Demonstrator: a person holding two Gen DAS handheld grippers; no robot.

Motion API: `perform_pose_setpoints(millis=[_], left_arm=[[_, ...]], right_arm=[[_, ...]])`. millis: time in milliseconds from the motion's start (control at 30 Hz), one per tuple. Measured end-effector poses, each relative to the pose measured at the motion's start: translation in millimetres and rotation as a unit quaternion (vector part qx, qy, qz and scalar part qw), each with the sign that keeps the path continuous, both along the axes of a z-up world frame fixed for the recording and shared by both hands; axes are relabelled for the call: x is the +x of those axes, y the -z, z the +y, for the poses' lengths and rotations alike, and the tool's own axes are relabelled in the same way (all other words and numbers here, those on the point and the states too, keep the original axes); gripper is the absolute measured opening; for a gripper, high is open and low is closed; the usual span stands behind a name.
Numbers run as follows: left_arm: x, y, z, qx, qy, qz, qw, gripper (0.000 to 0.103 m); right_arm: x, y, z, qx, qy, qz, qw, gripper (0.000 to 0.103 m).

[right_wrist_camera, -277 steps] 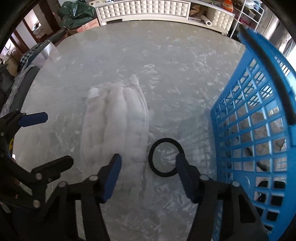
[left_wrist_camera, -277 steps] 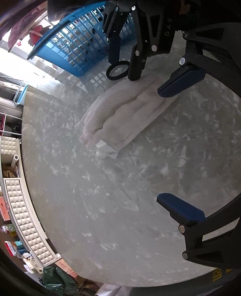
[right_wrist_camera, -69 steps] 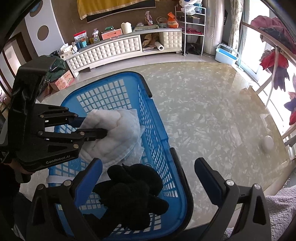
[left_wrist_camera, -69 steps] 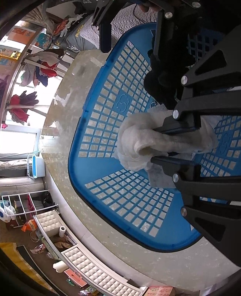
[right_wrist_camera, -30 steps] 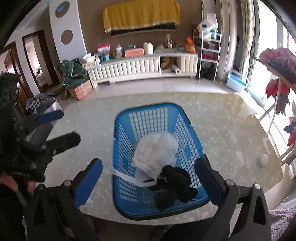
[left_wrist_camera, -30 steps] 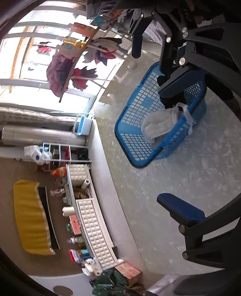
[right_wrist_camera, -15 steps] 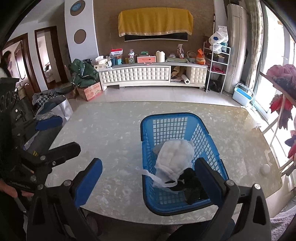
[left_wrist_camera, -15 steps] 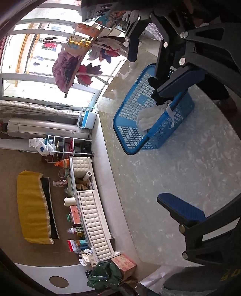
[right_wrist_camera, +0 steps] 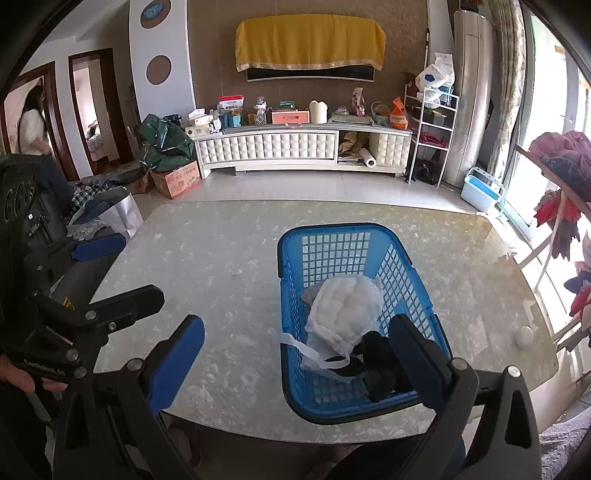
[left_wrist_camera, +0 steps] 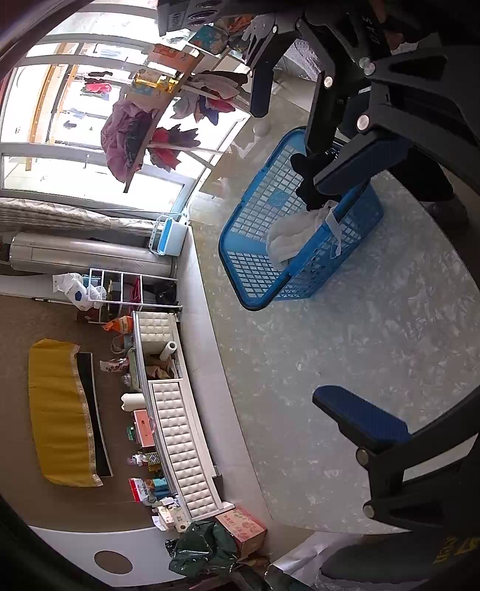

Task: Organize soft objects

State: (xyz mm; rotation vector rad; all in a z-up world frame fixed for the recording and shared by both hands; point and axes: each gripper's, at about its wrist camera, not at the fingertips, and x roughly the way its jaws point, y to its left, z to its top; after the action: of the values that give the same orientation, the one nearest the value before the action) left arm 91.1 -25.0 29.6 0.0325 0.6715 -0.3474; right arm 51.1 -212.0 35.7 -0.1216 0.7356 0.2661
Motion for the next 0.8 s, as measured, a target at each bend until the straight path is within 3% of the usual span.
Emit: perform_pose_setpoints(millis=[800], left_arm=[[-4.5, -3.0, 0.0, -0.001, 0.008, 0.001, 1.0000, 0.103]], right_arm=[[-7.2, -1.6, 0.8, 0.002, 0.004, -0.001, 1.000, 0.100]])
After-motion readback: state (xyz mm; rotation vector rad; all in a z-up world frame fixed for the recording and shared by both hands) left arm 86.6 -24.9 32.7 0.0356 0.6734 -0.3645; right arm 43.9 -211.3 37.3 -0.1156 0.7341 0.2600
